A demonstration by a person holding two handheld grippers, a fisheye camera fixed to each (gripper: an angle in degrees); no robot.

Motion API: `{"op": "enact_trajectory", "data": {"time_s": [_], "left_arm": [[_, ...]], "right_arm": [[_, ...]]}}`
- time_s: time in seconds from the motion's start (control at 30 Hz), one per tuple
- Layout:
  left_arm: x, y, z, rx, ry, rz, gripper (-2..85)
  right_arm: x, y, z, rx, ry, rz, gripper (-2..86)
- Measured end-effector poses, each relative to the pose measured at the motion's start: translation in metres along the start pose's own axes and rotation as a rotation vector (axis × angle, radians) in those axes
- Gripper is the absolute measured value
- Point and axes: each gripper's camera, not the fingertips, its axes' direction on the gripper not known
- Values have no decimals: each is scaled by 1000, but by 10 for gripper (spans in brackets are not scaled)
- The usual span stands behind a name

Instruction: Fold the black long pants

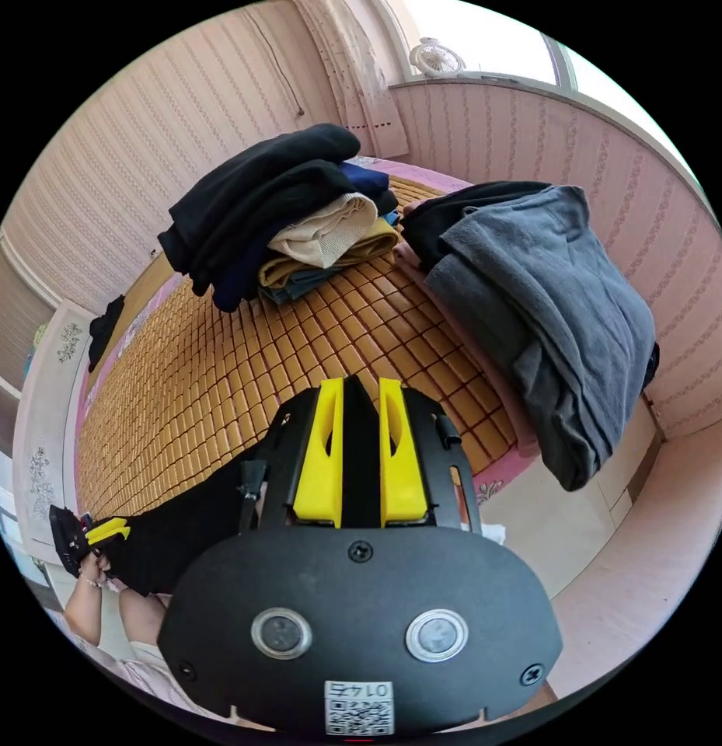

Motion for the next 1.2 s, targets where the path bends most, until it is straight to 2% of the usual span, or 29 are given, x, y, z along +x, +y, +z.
{"op": "enact_trajectory", "data": {"time_s": [0.13, 0.23, 0.37, 0.47, 0.57, 0.67, 0.83, 0.9, 1.03, 1.2], "left_arm": [[-38, 42, -35, 90, 19, -175, 72], [-78, 95, -71, 184, -32, -346, 79], [-130, 181, -113, 260, -112, -552, 93], [-156, 241, -137, 288, -214, -703, 98], [-178, 285, -146, 284, -228, -806, 102], [-199, 304, -142, 269, -206, -847, 109], [-221, 303, -121, 237, -183, -852, 113], [-226, 297, -101, 93, -224, -844, 108], [-220, 292, -97, 72, -269, -797, 80], [-218, 290, -97, 92, -299, -752, 50]], "right_arm": [[-8, 38, -8, -16, 31, -61, 88], [-57, 60, -2, -34, 35, -239, 89], [-175, 86, 28, -72, -25, -592, 81], [-271, 111, 53, -123, -154, -834, 75], [-362, 144, 73, -168, -286, -1030, 75], [-443, 181, 88, -223, -406, -1178, 76], [-552, 240, 114, -326, -473, -1391, 94], [-593, 264, 132, -369, -444, -1463, 105], [-627, 288, 160, -407, -342, -1508, 72], [-649, 288, 178, -485, -392, -1478, 6]]}}
